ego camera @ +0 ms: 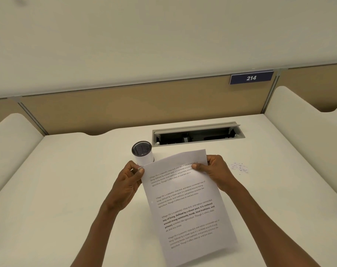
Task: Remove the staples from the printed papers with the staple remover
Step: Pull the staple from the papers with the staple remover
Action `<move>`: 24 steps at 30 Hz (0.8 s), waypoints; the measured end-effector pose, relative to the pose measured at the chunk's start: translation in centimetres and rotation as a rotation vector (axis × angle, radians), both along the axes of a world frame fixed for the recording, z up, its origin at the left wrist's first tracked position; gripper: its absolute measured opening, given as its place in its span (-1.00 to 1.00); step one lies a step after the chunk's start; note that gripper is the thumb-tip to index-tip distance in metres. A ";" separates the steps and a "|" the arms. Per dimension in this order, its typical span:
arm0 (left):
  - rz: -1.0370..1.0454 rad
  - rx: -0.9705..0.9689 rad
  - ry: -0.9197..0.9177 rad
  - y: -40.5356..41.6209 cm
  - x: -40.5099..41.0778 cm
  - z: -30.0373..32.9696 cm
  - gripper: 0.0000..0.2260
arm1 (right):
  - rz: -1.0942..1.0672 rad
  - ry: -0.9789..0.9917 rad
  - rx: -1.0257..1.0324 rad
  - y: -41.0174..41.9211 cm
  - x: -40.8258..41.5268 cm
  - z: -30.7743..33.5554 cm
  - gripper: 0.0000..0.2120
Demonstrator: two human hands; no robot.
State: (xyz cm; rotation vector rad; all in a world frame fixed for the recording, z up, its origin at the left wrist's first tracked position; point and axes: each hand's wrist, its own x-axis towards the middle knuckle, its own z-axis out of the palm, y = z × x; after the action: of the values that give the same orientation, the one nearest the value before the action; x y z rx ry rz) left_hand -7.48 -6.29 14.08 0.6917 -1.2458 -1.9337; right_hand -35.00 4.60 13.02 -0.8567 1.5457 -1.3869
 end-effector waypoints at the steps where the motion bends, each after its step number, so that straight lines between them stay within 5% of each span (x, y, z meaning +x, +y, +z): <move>1: -0.002 0.004 -0.006 -0.1 0.1 -0.1 -0.88 | 0.000 0.008 0.000 0.0 0.0 -0.1 -0.84; 14: -0.078 -0.062 -0.125 -0.4 0.6 -0.1 -0.84 | 0.032 0.065 -0.020 0.1 -0.2 0.2 -0.87; 21: -0.060 -0.132 -0.237 -1.0 0.9 -0.3 -0.49 | 0.031 0.098 -0.034 0.1 -0.1 0.0 -0.90; 24: -0.024 -0.158 -0.282 -1.2 0.7 -0.6 -0.68 | 0.025 0.108 -0.054 0.1 0.2 0.1 -0.91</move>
State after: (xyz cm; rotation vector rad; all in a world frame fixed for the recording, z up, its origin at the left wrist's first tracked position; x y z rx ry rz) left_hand -6.76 -7.52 13.52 0.8917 -1.5658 -1.7759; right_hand -34.82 4.68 13.12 -0.9957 1.5793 -1.3897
